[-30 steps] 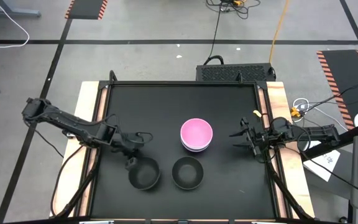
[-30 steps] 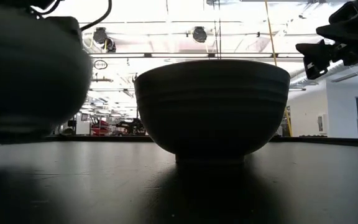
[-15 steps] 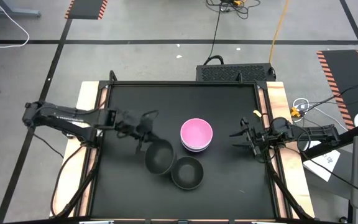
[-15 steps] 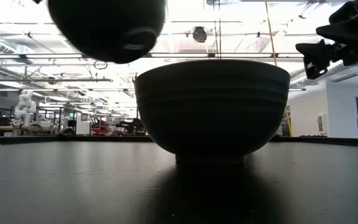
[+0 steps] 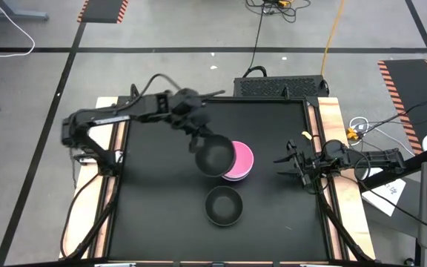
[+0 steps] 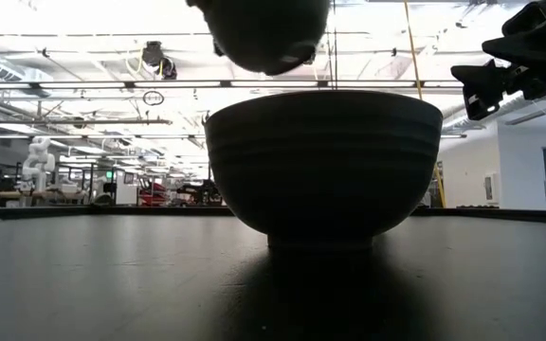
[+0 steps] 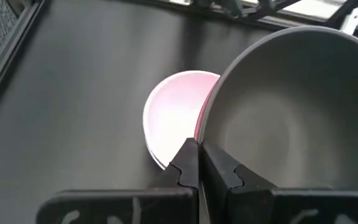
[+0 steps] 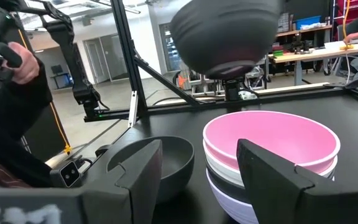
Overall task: Nest bowls inside each other
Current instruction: Stack the left black bowl on top of the pink bowl
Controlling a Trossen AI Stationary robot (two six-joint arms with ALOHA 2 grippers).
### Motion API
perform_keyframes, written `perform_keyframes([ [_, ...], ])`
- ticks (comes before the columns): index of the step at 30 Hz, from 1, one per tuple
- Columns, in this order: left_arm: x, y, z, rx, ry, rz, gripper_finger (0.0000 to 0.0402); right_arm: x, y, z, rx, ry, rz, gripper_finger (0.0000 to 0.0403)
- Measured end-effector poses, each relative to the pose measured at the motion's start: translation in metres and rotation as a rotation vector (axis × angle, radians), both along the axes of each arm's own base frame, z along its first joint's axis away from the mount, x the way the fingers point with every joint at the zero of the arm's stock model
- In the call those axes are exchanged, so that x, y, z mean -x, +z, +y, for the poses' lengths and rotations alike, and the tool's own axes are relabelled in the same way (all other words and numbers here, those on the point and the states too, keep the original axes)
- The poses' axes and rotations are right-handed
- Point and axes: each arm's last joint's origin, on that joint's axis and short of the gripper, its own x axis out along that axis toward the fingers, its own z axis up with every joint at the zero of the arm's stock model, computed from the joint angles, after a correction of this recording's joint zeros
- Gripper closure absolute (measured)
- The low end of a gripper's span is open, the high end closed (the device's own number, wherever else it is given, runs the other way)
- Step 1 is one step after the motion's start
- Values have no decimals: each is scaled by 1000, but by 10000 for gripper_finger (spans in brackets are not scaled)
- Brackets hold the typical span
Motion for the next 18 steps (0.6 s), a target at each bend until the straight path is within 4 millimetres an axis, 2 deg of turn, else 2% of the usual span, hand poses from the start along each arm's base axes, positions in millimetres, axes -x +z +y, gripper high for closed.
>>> perform_keyframes([
  [6, -38, 13, 20, 7, 13, 87, 400, 0, 0, 0, 0, 0, 0, 204],
  [11, -67, 12, 28, 41, 3, 169, 400, 0, 0, 0, 5, 0, -1, 204],
  [18, -92, 1, 34, 93, 8, 272, 400, 0, 0, 0, 18, -1, -3, 204],
])
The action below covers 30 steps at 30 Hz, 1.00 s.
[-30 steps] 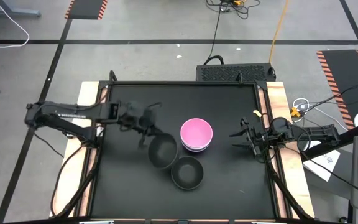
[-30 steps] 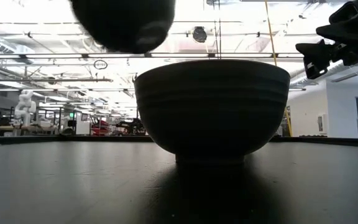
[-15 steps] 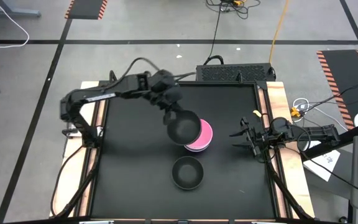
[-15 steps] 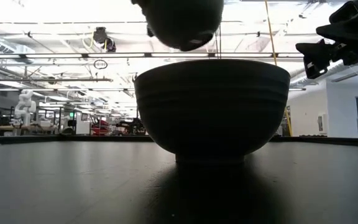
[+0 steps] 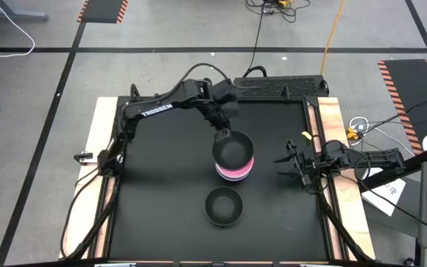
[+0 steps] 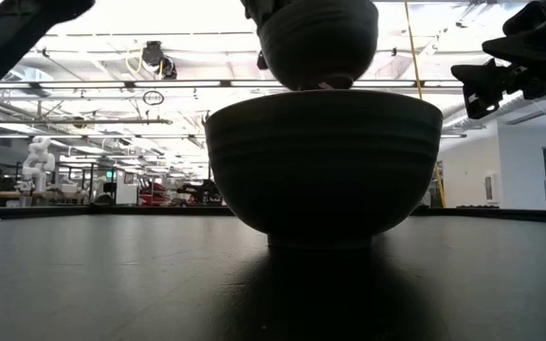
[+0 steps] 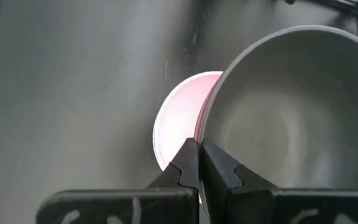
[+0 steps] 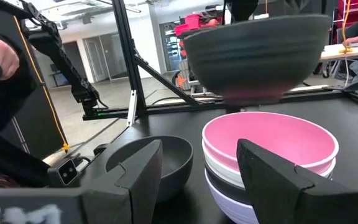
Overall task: Nest bowls inside each other
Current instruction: Stack the left black bowl on top of the pink bowl
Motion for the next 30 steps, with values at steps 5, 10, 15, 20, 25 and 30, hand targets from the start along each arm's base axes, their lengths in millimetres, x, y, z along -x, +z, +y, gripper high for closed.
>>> perform_keyframes([
  [5, -1, -8, 1, 37, 4, 34, 400, 0, 0, 0, 4, 0, 3, 204],
  [10, -3, -10, 1, 29, 8, 29, 400, -1, -1, 0, 16, -1, 9, 204],
  [15, -7, -7, -2, 3, -7, -11, 400, -1, -1, 0, 23, -2, 9, 204],
  [20, -12, -11, -4, -8, -17, -14, 400, -1, -1, 0, 23, -2, 9, 204],
  [25, -21, -32, -1, -23, -11, 49, 400, -1, -1, 0, 23, -3, 10, 204],
  [30, -24, -44, 4, -17, -8, 94, 400, -2, -2, 0, 20, -4, 19, 204],
])
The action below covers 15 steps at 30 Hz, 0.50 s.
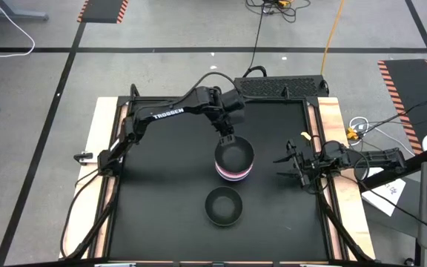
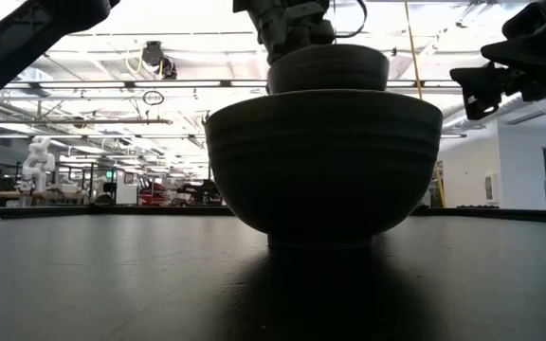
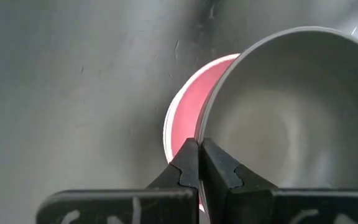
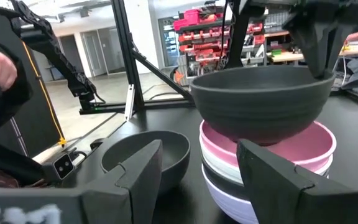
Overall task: Nest bowls inside each other
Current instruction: Stack the left black bowl on top of the pink bowl
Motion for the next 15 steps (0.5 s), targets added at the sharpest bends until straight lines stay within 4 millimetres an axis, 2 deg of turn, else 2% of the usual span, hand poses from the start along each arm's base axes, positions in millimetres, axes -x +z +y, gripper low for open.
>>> perform_keyframes([
  [15, -10, -13, -9, -17, -25, 18, 400, 0, 0, 0, 6, -1, 3, 204],
])
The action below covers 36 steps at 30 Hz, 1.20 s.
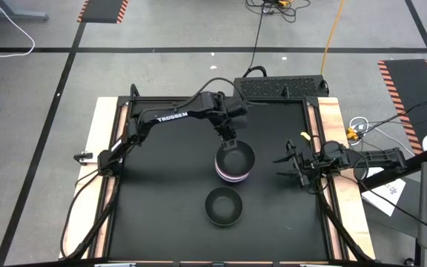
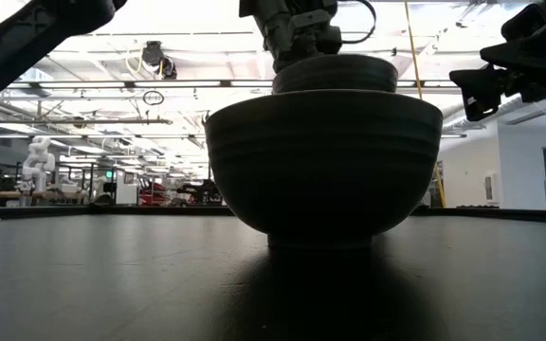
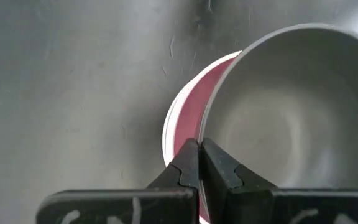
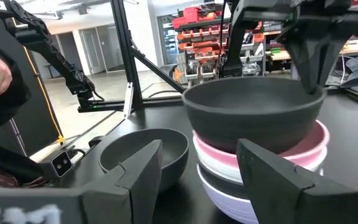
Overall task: Nest bowls inside each other
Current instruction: Stack the left black bowl on top of the pink bowl
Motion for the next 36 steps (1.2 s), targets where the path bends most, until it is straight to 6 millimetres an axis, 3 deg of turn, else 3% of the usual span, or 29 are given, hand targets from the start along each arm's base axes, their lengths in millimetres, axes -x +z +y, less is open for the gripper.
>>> perform_keyframes([
  [11, -10, -22, -5, -3, -14, 52, 400, 0, 0, 0, -2, 1, 0, 204],
  [26, -11, -25, -14, -37, -15, 84, 400, 0, 0, 0, -2, 1, 1, 204],
  [36, -21, -54, -25, -19, -6, 51, 400, 0, 0, 0, -2, 1, 1, 204],
])
